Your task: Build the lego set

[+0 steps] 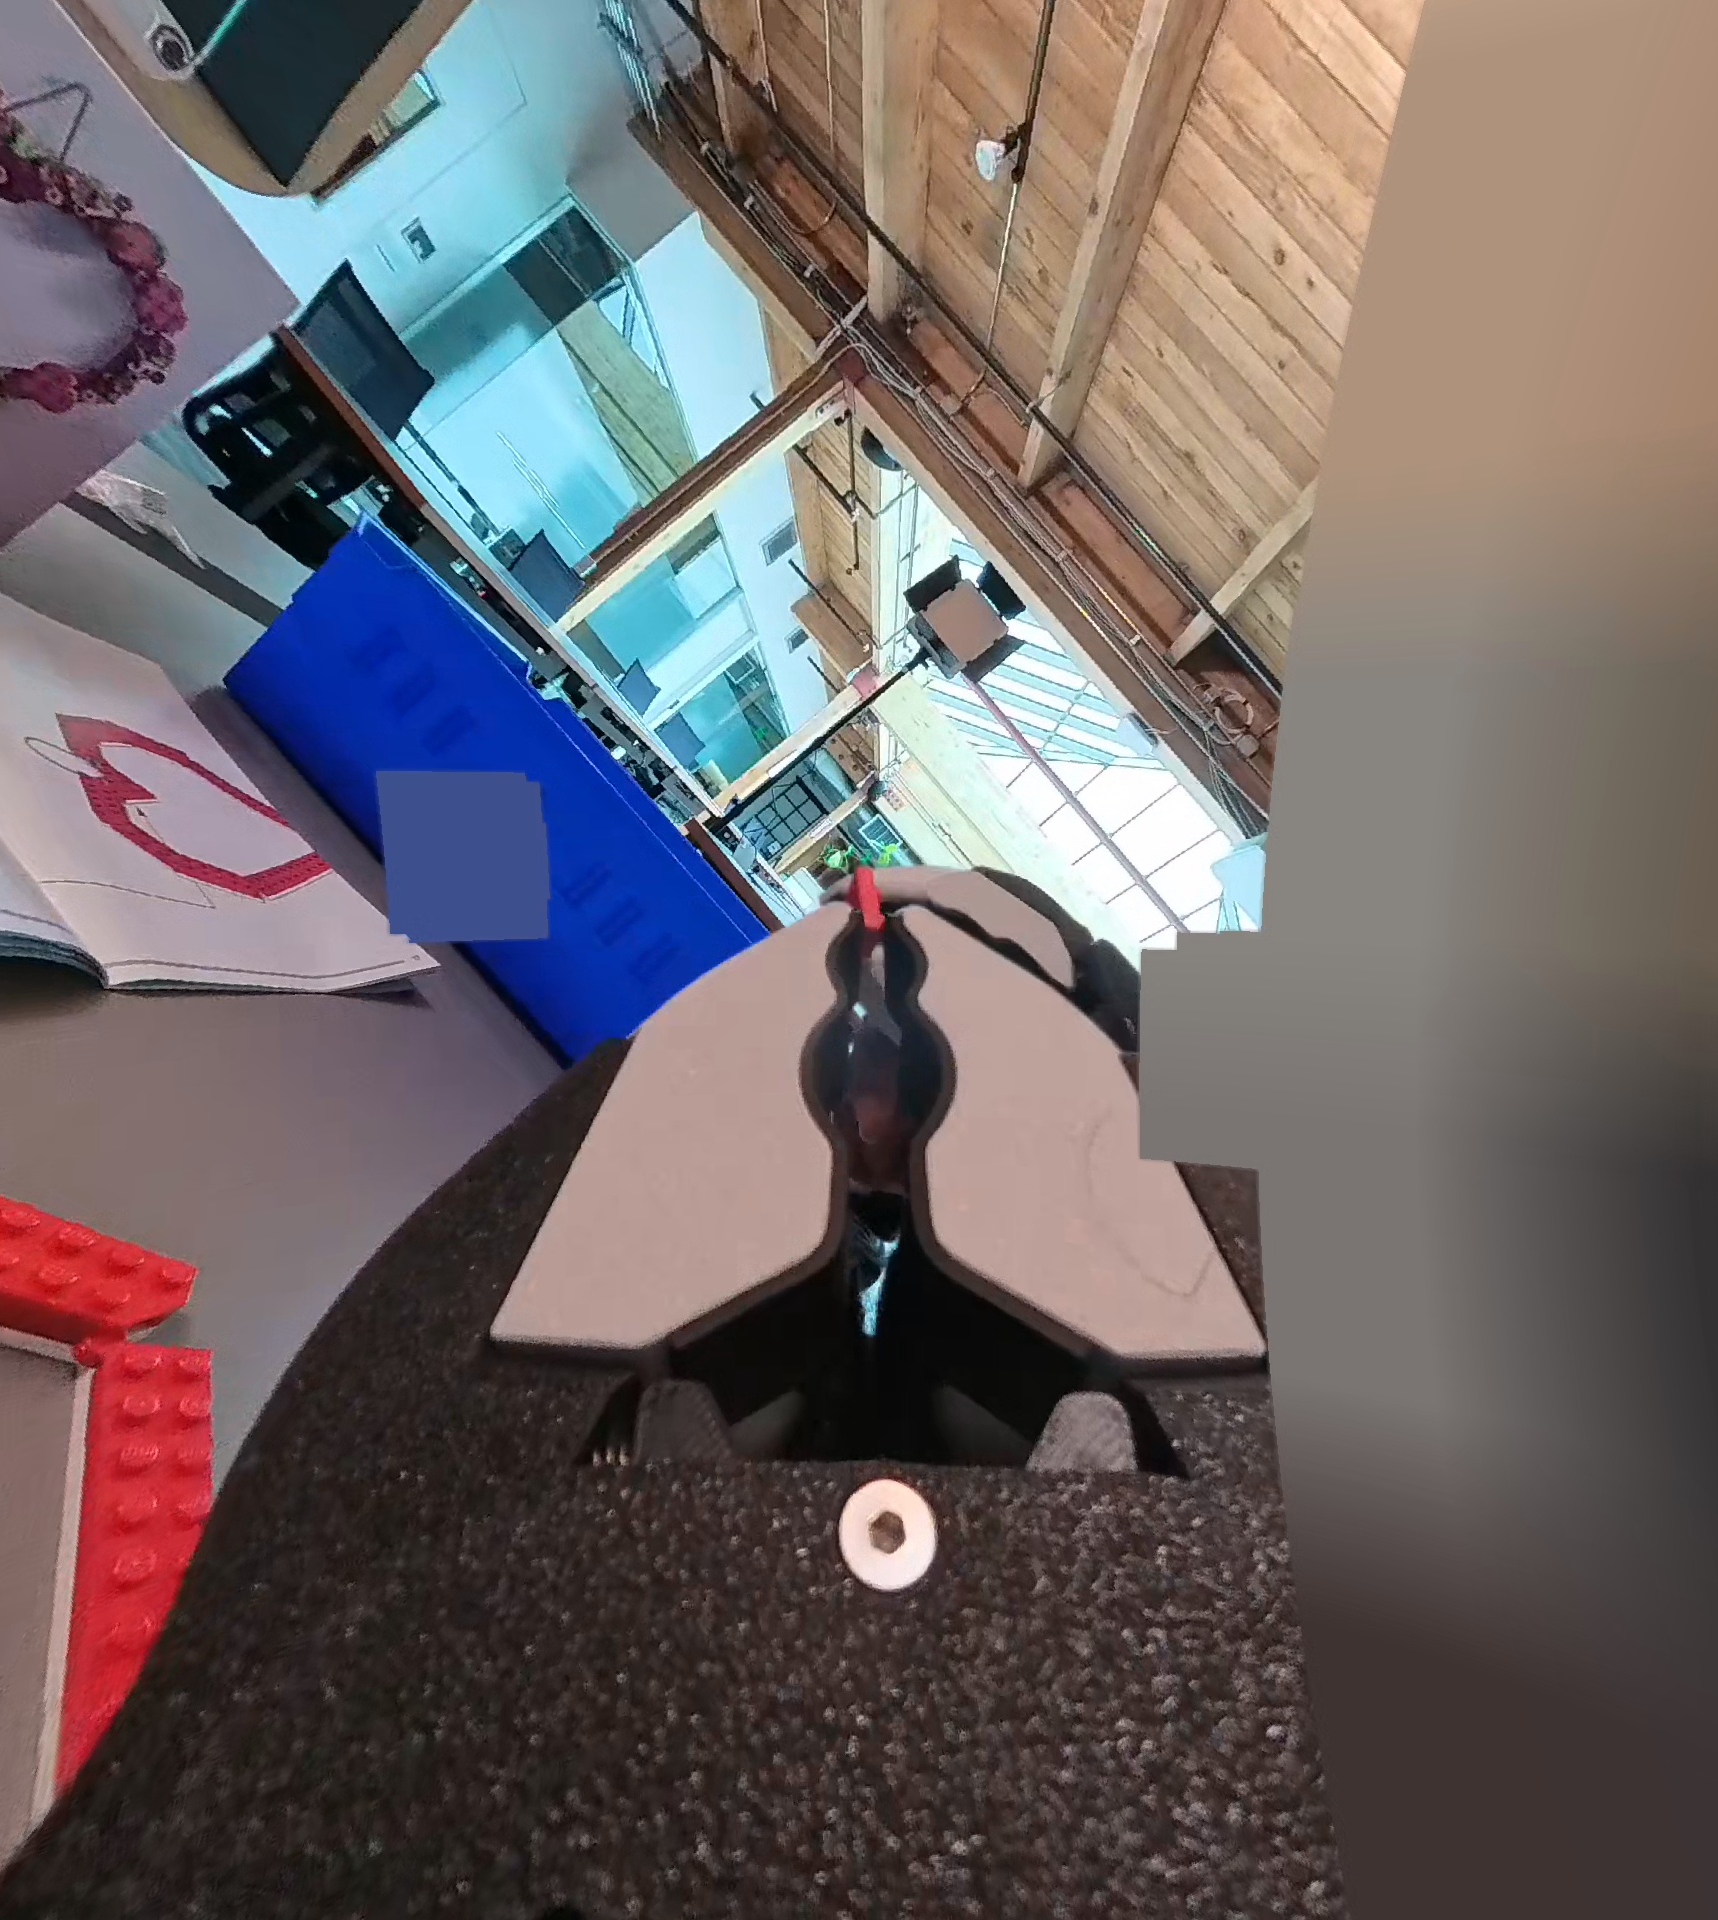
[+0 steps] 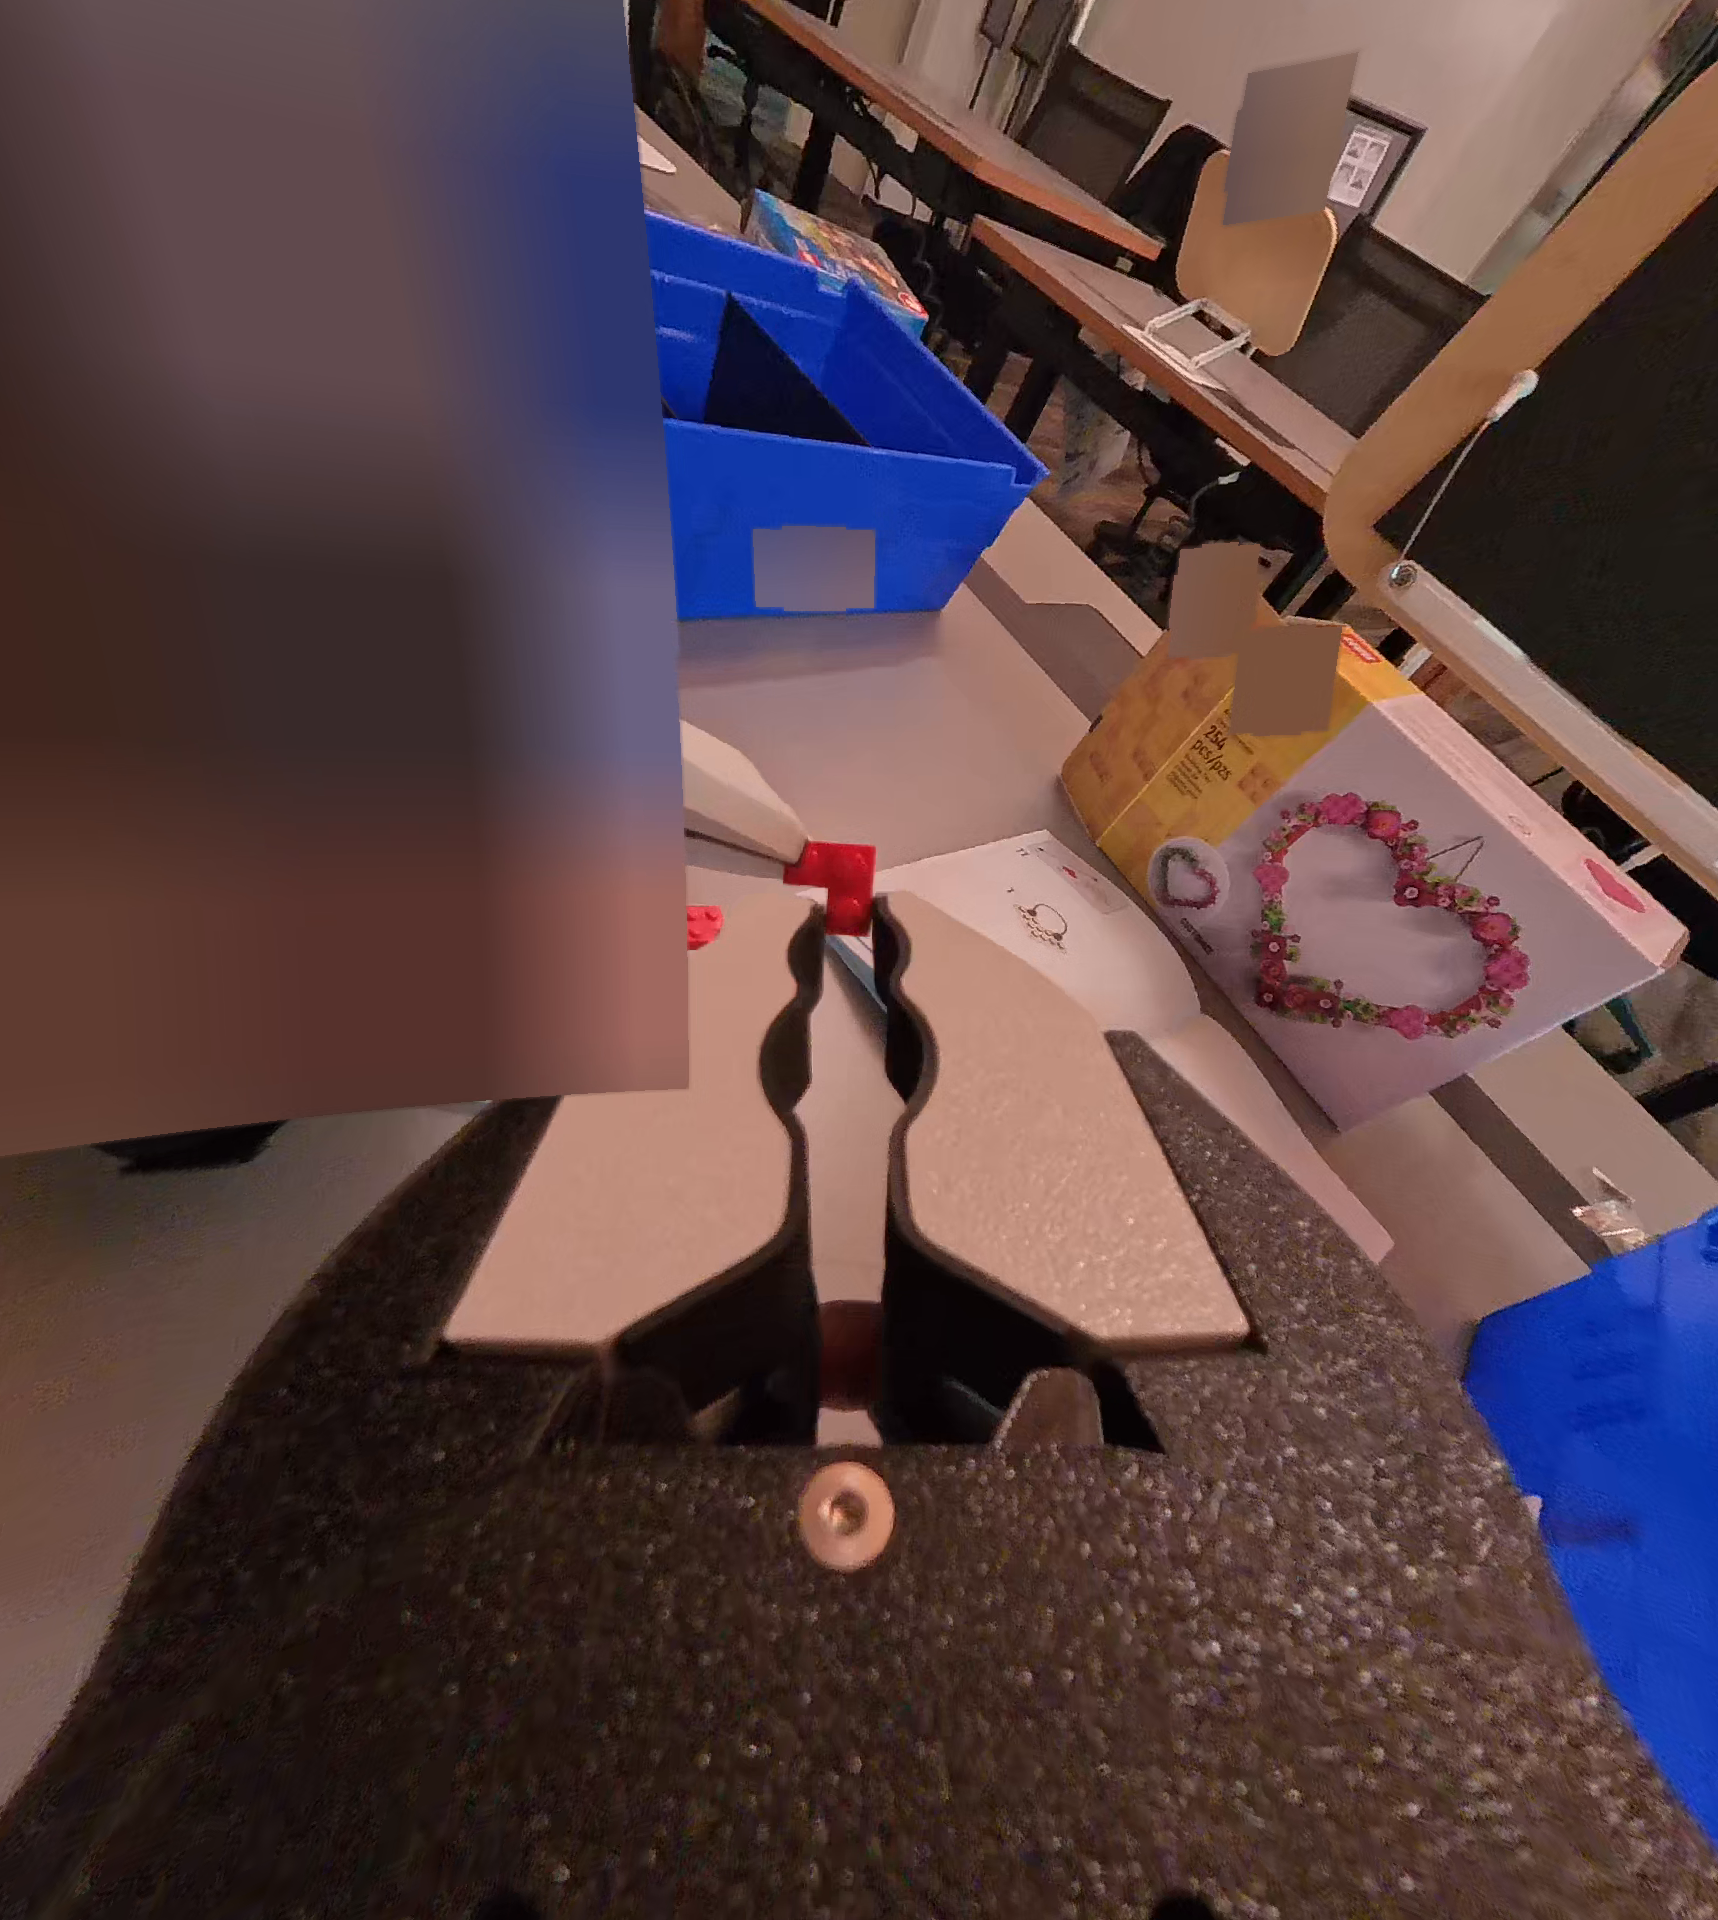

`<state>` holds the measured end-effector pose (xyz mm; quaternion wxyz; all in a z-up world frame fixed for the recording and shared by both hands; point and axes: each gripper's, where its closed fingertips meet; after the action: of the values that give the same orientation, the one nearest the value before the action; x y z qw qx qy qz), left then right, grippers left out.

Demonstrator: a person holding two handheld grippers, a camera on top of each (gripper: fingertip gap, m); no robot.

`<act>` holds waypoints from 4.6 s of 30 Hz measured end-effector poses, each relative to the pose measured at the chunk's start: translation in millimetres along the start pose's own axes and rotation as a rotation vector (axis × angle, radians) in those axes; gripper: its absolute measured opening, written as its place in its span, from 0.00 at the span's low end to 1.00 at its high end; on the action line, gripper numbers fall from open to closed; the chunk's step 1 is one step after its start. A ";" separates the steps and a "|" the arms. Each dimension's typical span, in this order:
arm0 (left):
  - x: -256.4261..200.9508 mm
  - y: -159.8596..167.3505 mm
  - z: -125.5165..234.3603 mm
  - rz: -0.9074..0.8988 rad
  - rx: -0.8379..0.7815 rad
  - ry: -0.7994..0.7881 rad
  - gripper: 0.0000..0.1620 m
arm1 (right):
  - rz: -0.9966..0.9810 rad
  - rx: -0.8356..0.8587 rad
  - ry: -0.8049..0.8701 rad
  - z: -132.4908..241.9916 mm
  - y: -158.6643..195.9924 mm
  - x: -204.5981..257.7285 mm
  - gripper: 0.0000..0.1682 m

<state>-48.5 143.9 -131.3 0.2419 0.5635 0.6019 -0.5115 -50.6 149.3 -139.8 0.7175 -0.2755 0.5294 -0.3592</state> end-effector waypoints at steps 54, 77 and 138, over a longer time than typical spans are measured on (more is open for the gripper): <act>118.1 109.3 25.5 -0.904 1.296 -0.646 0.19 | -0.417 0.424 -0.391 51.1 140.4 80.6 0.05; 85.3 66.8 36.8 -0.839 0.934 -0.668 0.16 | -0.321 0.430 -0.421 40.1 133.6 64.7 0.05; 96.3 73.1 44.9 -0.874 0.963 -0.670 0.15 | 0.172 0.501 -0.917 18.8 128.2 77.6 0.06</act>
<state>-17.5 133.9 -256.1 -0.0876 0.1292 0.3740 -0.9142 10.2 162.5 -277.4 0.9462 -0.1799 0.0796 -0.2570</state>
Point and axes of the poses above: each gripper's, where its closed fingertips meet, z back along the fingers, y out of its underside, x = y × z across the jaws, and after that the axes turned 13 degrees about z, right-handed
